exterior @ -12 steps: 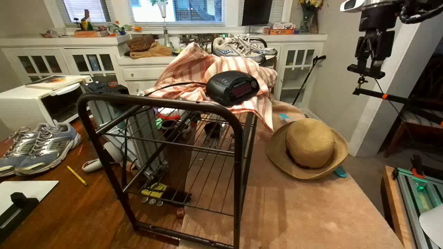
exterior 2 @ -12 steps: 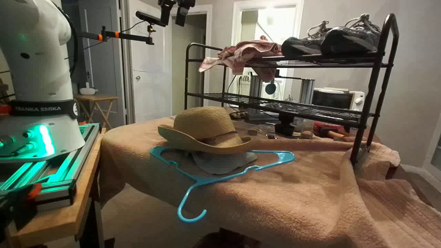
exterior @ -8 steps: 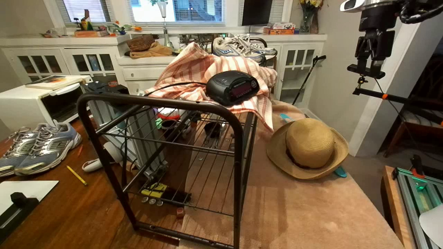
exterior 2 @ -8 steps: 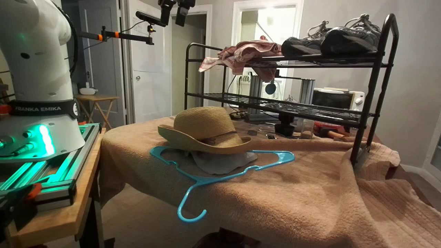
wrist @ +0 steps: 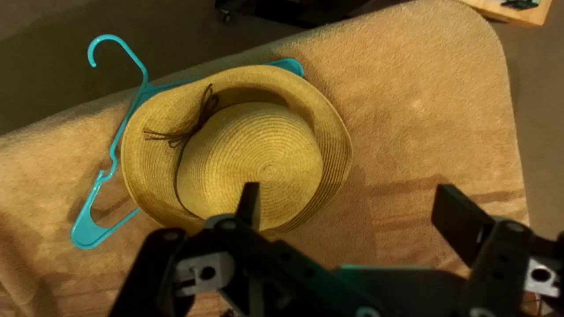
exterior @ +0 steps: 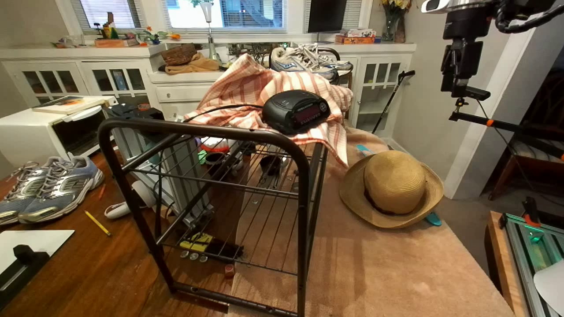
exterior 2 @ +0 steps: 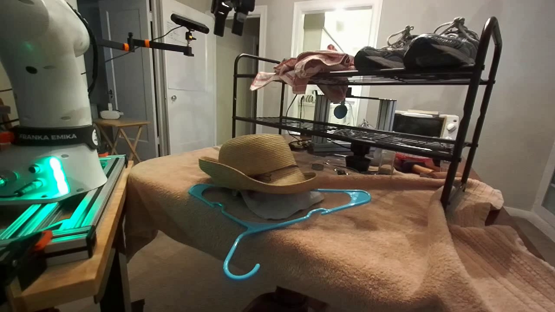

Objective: Push the alarm clock downwards

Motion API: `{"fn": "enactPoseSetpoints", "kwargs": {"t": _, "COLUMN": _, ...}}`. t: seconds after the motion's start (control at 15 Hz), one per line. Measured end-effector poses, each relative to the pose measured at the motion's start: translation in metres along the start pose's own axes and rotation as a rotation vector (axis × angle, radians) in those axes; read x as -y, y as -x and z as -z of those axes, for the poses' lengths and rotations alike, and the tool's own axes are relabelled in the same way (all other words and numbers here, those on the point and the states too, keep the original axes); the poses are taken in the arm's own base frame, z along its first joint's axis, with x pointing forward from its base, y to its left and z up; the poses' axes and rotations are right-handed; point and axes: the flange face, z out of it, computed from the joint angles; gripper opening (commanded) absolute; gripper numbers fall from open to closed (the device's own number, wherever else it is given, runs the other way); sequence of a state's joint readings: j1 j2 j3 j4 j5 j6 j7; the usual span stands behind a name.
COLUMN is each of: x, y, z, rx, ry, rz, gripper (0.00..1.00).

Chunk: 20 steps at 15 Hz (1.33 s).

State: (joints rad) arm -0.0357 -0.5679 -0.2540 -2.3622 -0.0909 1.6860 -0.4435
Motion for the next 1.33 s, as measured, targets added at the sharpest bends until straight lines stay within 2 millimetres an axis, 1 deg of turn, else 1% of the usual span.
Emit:
{"fn": "enactPoseSetpoints", "kwargs": {"t": 0.27, "x": 0.038, "y": -0.051, "z": 0.007, "rx": -0.035, "ry": 0.090, "rz": -0.035, "gripper": 1.00}}
{"fn": "enactPoseSetpoints", "kwargs": {"t": 0.47, "x": 0.061, "y": -0.083, "z": 0.014, "rx": -0.058, "ry": 0.116, "rz": -0.061, "gripper": 1.00}}
{"fn": "enactPoseSetpoints", "kwargs": {"t": 0.73, "x": 0.090, "y": -0.121, "z": 0.033, "rx": -0.135, "ry": 0.114, "rz": -0.061, "gripper": 1.00}}
{"fn": "enactPoseSetpoints", "kwargs": {"t": 0.93, "x": 0.111, "y": -0.140, "z": 0.050, "rx": -0.184, "ry": 0.114, "rz": -0.028, "gripper": 1.00}}
{"fn": "enactPoseSetpoints", "kwargs": {"t": 1.07, "x": 0.122, "y": -0.148, "z": 0.058, "rx": -0.208, "ry": 0.113, "rz": -0.007, "gripper": 1.00}}
{"fn": "enactPoseSetpoints", "kwargs": {"t": 1.33, "x": 0.124, "y": -0.151, "z": 0.060, "rx": -0.213, "ry": 0.111, "rz": -0.003, "gripper": 1.00}}
